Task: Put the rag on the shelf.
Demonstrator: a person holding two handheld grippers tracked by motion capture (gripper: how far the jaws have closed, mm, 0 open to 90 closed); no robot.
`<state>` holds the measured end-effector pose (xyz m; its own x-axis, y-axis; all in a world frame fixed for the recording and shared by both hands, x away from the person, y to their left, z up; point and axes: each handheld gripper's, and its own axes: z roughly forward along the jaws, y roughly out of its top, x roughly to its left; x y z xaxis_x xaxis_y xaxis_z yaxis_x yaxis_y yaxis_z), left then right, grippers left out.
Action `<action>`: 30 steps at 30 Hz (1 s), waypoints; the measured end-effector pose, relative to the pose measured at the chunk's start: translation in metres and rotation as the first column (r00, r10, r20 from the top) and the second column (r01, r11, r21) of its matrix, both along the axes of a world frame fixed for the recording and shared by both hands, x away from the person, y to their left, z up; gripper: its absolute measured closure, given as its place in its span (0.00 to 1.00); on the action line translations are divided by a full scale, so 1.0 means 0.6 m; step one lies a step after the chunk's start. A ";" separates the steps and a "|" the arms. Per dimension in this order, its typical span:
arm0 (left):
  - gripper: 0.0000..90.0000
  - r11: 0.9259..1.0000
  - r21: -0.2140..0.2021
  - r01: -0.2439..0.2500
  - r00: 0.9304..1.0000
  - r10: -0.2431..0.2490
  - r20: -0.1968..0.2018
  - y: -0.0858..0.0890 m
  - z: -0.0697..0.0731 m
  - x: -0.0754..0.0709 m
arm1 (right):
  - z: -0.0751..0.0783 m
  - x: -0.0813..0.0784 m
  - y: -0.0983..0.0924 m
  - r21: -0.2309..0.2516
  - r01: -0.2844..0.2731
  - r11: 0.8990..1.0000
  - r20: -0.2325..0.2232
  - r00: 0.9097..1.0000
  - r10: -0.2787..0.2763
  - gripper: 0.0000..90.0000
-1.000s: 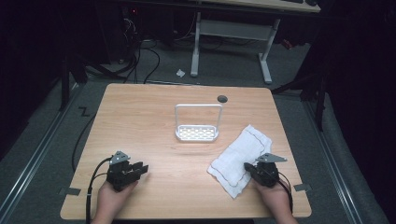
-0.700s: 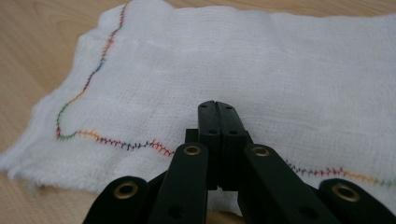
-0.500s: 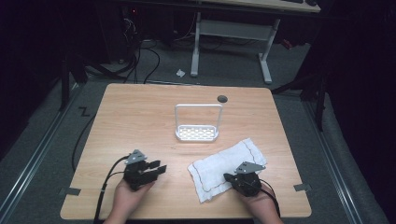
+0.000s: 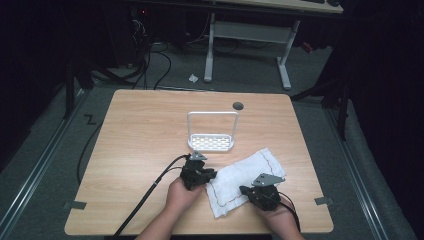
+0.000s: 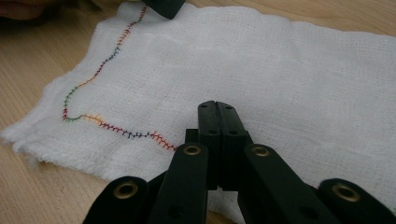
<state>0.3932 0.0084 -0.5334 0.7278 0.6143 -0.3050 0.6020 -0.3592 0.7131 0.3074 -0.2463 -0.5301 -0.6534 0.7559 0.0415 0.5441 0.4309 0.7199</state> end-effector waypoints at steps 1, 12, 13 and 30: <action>0.93 1.000 0.007 0.012 1.000 -0.012 0.001 0.006 0.001 -0.008 | 0.000 0.000 0.000 0.002 -0.003 1.000 -0.001 1.000 0.003 1.00; 0.96 0.998 -0.006 0.062 0.998 -0.063 -0.006 0.070 -0.004 -0.123 | 0.003 -0.014 0.024 -0.008 -0.073 0.997 -0.017 0.997 0.073 1.00; 0.96 0.998 -0.008 0.062 0.998 -0.062 -0.006 0.073 -0.004 -0.131 | 0.002 -0.015 0.027 0.001 -0.086 0.996 -0.020 0.996 0.086 1.00; 0.71 0.997 -0.076 -0.002 1.000 0.003 0.018 0.045 0.002 -0.067 | 0.013 -0.008 -0.007 0.086 -0.031 0.996 0.009 1.000 0.030 0.98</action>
